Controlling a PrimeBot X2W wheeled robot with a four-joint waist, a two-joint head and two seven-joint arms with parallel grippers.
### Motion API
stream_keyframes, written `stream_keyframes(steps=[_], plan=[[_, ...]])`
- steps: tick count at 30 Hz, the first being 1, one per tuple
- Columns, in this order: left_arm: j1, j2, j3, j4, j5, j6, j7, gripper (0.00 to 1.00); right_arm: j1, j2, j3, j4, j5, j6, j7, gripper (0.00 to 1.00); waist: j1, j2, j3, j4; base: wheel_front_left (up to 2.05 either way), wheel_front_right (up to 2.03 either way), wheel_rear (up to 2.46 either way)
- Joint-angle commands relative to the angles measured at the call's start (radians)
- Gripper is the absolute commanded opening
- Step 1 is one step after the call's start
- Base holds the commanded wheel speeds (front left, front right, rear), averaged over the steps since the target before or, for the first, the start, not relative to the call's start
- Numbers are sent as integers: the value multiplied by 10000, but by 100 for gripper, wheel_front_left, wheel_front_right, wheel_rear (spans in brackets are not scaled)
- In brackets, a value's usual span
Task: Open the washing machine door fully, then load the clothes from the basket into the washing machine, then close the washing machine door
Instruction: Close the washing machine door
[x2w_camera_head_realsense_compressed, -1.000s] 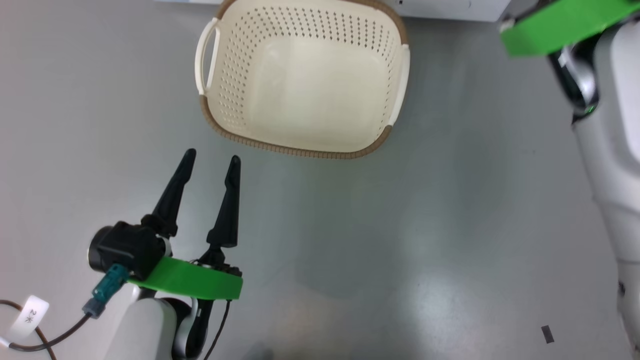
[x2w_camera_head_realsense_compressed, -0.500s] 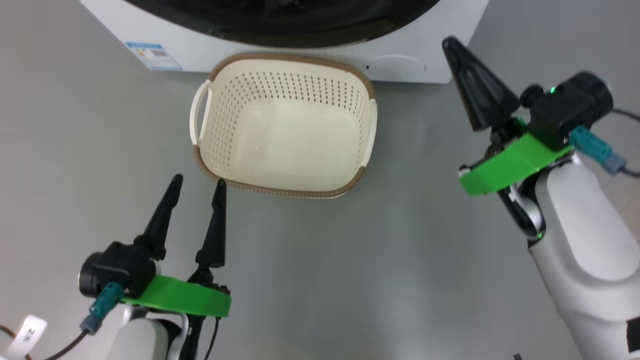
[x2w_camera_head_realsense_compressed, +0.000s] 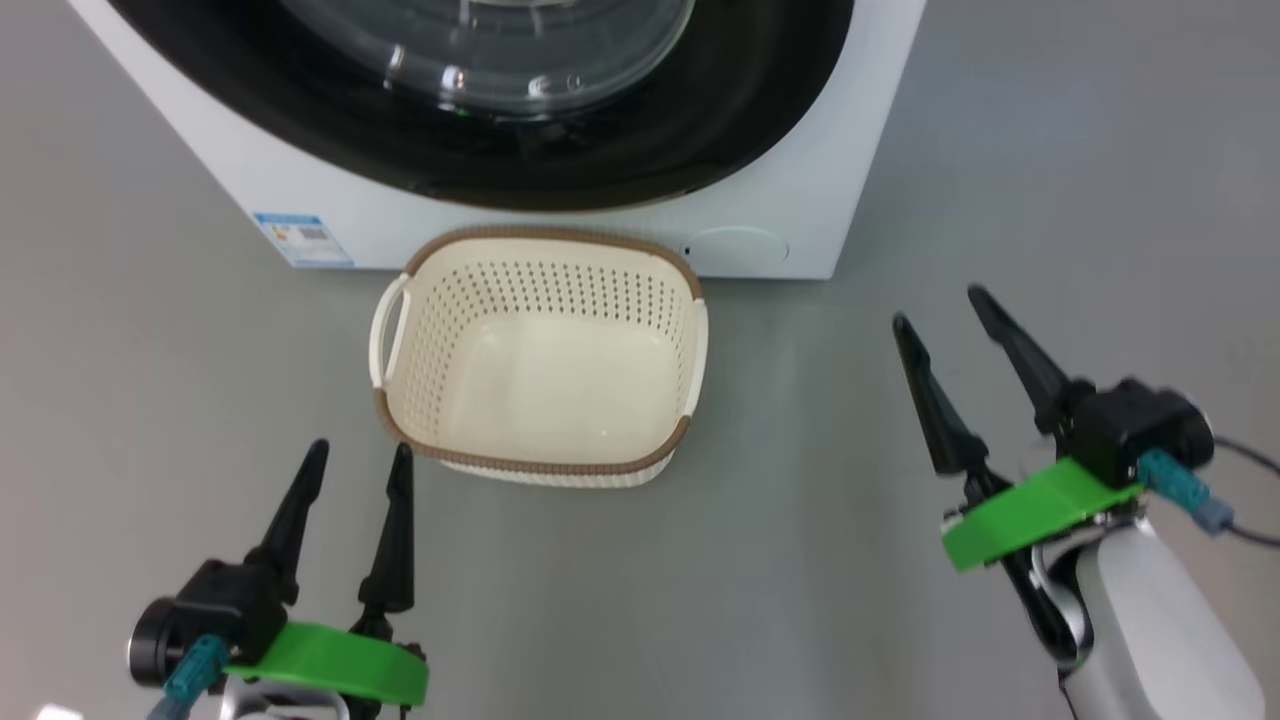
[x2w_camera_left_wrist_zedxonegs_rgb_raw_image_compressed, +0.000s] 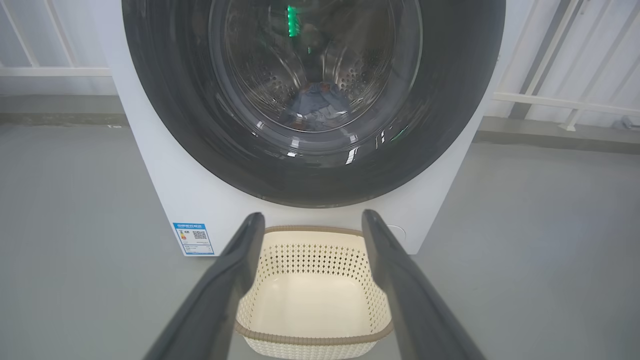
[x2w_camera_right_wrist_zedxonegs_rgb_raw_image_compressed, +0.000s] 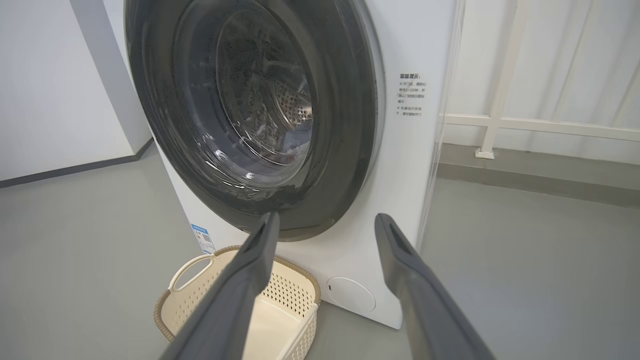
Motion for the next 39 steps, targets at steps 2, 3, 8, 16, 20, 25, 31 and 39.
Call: stream_keyframes(steps=[2,3,8,16,20,25,31,39], plan=[[223,179,447,-188,148,-44,-61,100,698,175,-53,-386,-183,-59,28,100,-1,-1,-656,-407,0,0,0],[294,179,493,-200,171,-45,-61,100,902,199,-134,-439,-204,-59,28,100,-1,-1,-735,-464,0,0,0],[693,179,849,-200,214,25,-61,100,1764,356,-532,-657,-272,-59,28,100,-1,-1,-1074,-760,0,0,0],[1181,179,1184,-257,35,189,-61,100,2608,594,-1041,-851,-455,-59,28,100,-1,-1,-1660,-960,0,0,0],[1383,179,1244,-273,-5,185,-61,100,2932,776,-1406,-954,-548,-59,27,100,-1,-1,-1883,-972,0,0,0],[1766,179,1372,-238,-25,213,-61,100,3396,1007,-1644,-1011,-607,-59,27,100,-1,-1,-2237,-1028,0,0,0],[1982,179,1525,-363,148,284,-61,100,3693,1192,-1920,-1134,-702,-59,27,100,-1,-1,-2284,-1086,0,0,0],[2085,179,1561,-547,385,369,-61,100,3772,1293,-2204,-1187,-928,-59,27,100,-1,-1,-2298,-1079,0,0,0]])
